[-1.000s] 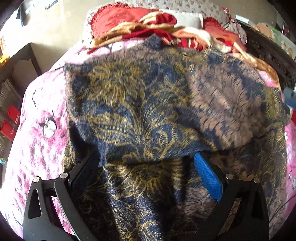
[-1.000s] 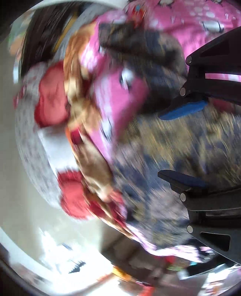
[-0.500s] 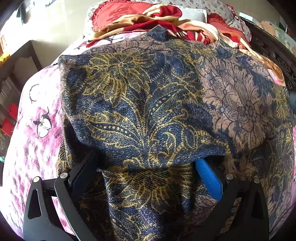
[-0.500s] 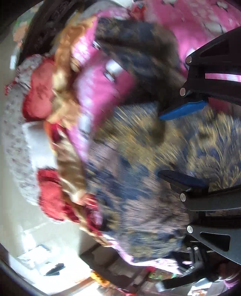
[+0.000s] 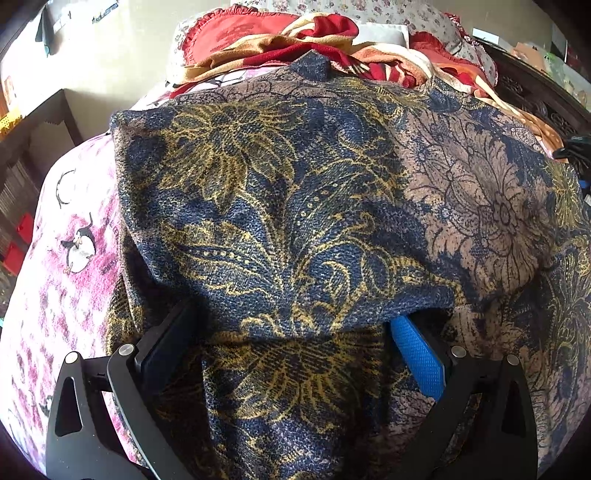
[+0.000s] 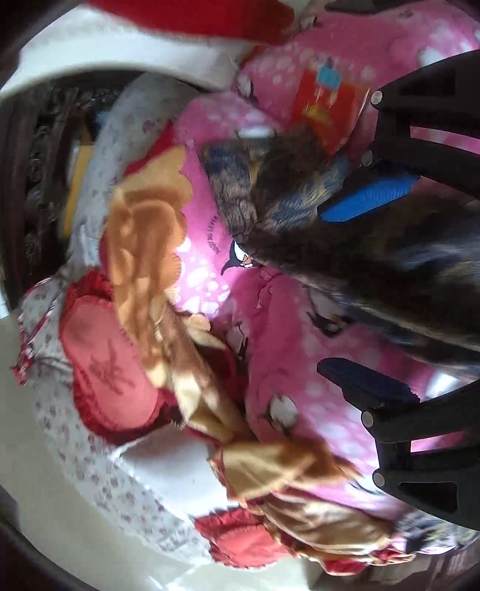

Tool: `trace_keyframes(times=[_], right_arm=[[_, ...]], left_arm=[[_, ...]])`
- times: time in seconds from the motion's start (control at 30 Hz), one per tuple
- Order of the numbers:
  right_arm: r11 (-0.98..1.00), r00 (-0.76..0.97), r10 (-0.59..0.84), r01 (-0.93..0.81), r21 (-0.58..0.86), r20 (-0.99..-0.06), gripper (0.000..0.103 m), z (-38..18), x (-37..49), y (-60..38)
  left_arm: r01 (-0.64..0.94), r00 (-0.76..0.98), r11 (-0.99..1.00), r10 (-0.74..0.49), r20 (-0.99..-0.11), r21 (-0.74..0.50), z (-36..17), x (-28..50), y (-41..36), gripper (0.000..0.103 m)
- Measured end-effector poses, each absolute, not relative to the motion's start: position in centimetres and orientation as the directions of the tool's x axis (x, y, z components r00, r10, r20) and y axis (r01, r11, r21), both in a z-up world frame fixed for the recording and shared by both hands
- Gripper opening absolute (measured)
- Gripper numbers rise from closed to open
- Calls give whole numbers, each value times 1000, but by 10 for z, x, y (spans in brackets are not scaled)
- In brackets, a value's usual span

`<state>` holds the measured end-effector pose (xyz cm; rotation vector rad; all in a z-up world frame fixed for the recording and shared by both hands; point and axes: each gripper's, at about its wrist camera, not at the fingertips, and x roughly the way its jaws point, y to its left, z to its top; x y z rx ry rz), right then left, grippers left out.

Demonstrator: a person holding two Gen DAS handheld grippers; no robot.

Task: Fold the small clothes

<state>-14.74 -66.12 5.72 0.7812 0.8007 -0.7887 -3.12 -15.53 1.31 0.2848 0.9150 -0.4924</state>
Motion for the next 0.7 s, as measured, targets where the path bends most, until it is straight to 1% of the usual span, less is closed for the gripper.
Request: trace_keyframes(times=[0.03,0.1,0.13,0.17,0.2,0.3,0.43,0.47,0.53,0.63,0.7], right_arm=[[460,453,-286,838,295,-844,73,50,-145,-667],[411,433,-273,860,303,-859,57,33,-142,-680],[399,439,-264,860,317,-859,31,27,-143,-684],[395,440,-250,860,324,-862,10,22,-144,-687],[385,443,-264,863,328,-857,5,24,-149,-687],[395,517,-322,834,384,-793,4,47,-172,-684],[451,677,-366,729,515,-639,3,111,-225,-673],[490,737,-344,669,559,-581,3,134,-239,-665],[572,800,-302,587,573,-518,3,167,-247,-646],[731,886,-187,414,542,-425,3,224,-246,-591],[825,922,-73,270,496,-381,3,259,-230,-538]], left_arm=[[521,514,853,-285,-809,30,13,-32,-154,103],[522,519,852,-287,-805,32,12,-31,-155,103],[522,520,853,-290,-803,31,12,-31,-155,103],[522,519,852,-292,-803,28,11,-31,-154,103],[523,518,852,-294,-803,26,10,-31,-155,103],[527,513,850,-300,-804,19,10,-29,-156,103],[549,471,835,-329,-819,-20,21,-27,-150,103],[553,460,831,-353,-815,-48,27,-27,-145,103],[550,464,831,-387,-797,-83,43,-28,-133,103],[538,527,840,-402,-749,-73,75,-29,-112,103],[524,569,850,-403,-717,-63,96,-27,-96,103]])
